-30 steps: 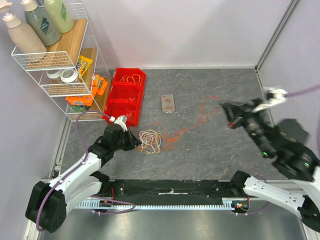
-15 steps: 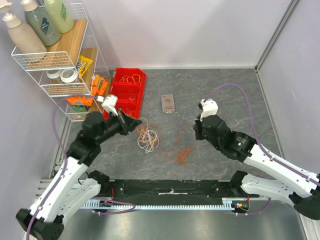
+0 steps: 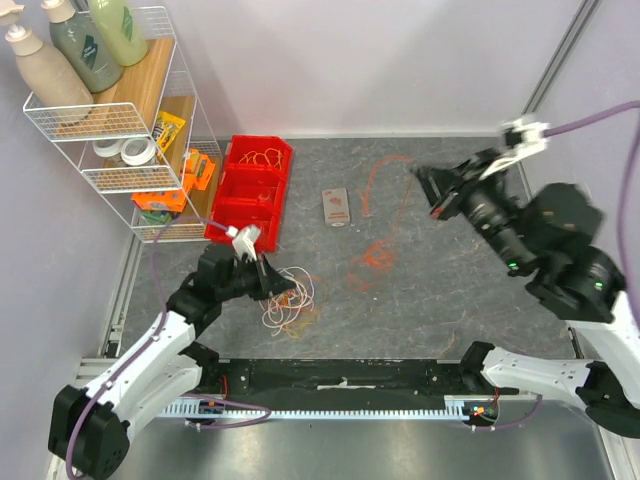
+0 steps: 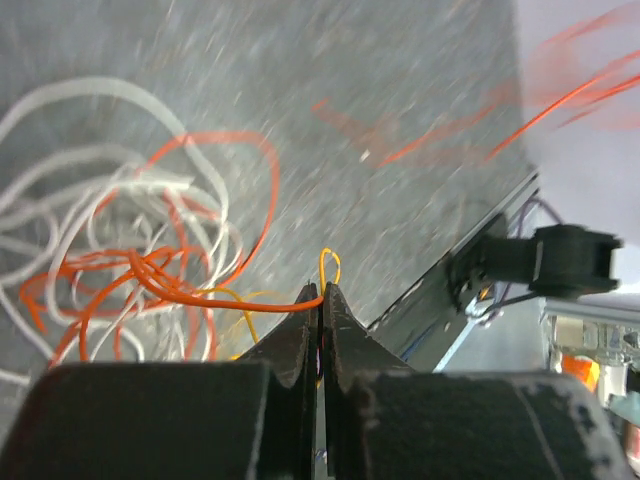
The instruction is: Untangle the cables
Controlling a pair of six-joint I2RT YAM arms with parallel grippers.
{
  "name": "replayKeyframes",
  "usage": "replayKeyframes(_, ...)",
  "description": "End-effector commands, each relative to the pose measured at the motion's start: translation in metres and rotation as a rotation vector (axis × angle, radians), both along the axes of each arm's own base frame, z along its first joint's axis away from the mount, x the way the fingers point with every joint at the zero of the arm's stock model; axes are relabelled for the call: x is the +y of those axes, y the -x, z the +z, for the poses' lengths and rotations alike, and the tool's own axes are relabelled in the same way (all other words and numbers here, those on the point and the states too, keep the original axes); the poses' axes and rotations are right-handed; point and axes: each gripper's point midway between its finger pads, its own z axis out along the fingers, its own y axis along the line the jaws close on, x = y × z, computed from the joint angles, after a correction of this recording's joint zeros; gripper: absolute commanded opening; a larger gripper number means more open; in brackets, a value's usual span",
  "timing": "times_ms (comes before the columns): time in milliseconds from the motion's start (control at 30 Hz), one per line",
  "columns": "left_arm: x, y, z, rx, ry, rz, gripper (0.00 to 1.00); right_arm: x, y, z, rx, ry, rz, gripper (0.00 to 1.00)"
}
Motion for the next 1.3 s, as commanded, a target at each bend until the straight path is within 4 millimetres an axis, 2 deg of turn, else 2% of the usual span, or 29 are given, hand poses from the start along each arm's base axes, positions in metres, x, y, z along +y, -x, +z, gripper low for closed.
replayKeyframes(0,-0.013,0.003,-0.015,0.058,0.084,-0.031,0.02,-0.002,0.020,0.085,-0.173,-0.087,0.090,0.00)
replayKeyframes(67,-0.011,0.001,-0.018,0.061,0.063,-0.026,0.02,-0.002,0.023,0.107,-0.211,-0.113,0.105,0.00)
replayKeyframes(167,-0.010,-0.002,-0.007,0.026,0.044,-0.031,0.02,0.007,0.022,0.120,-0.233,-0.128,0.129,0.00)
replayKeyframes(200,-0.011,-0.001,0.001,0.011,0.045,-0.044,0.08,0.010,0.021,0.121,-0.232,-0.128,0.136,0.00)
replayKeyframes(267,-0.015,0.001,0.024,-0.047,0.071,-0.085,0.35,0.016,0.019,0.120,-0.231,-0.123,0.148,0.00)
replayKeyframes(300,-0.018,0.005,0.036,-0.079,0.095,-0.117,0.67,0.018,0.018,0.118,-0.225,-0.121,0.152,0.00)
replayKeyframes(333,-0.022,0.009,0.055,-0.133,0.132,-0.158,0.83,0.020,0.017,0.117,-0.222,-0.119,0.154,0.00)
replayKeyframes(367,-0.024,0.012,0.068,-0.177,0.159,-0.185,0.92,0.021,0.016,0.115,-0.217,-0.118,0.155,0.00)
replayKeyframes(433,-0.028,0.021,0.097,-0.277,0.213,-0.242,0.93,0.023,0.015,0.110,-0.206,-0.117,0.159,0.00)
replayKeyframes(467,-0.030,0.025,0.105,-0.299,0.226,-0.260,0.93,0.024,0.016,0.110,-0.204,-0.123,0.163,0.00)
replayKeyframes(533,-0.034,0.032,0.120,-0.358,0.246,-0.296,0.81,0.026,0.017,0.109,-0.199,-0.131,0.173,0.00)
replayKeyframes(600,-0.039,0.036,0.125,-0.379,0.250,-0.326,0.64,0.028,0.019,0.111,-0.200,-0.145,0.189,0.00)
replayKeyframes(633,-0.041,0.037,0.127,-0.382,0.250,-0.333,0.61,0.030,0.020,0.112,-0.200,-0.151,0.201,0.00)
replayKeyframes(700,-0.047,0.040,0.130,-0.393,0.257,-0.353,0.64,0.032,0.023,0.116,-0.199,-0.170,0.220,0.00)
replayKeyframes(800,-0.056,0.043,0.135,-0.432,0.266,-0.366,0.90,0.035,0.026,0.121,-0.202,-0.188,0.242,0.00)
replayKeyframes(900,-0.062,0.042,0.145,-0.497,0.274,-0.375,0.94,0.039,0.026,0.125,-0.200,-0.203,0.257,0.00)
replayKeyframes(967,-0.064,0.038,0.155,-0.536,0.274,-0.368,0.89,0.040,0.026,0.129,-0.204,-0.211,0.259,0.00)
replayKeyframes(1067,-0.067,0.032,0.158,-0.560,0.262,-0.365,0.79,0.041,0.025,0.133,-0.209,-0.219,0.255,0.00)
replayKeyframes(1100,-0.069,0.031,0.157,-0.563,0.260,-0.372,0.77,0.041,0.024,0.134,-0.210,-0.220,0.253,0.00)
replayKeyframes(1167,-0.074,0.026,0.152,-0.560,0.249,-0.377,0.68,0.041,0.024,0.137,-0.214,-0.225,0.255,0.00)
replayKeyframes(1267,-0.085,0.017,0.139,-0.506,0.237,-0.396,0.66,0.041,0.025,0.142,-0.225,-0.236,0.256,0.00)
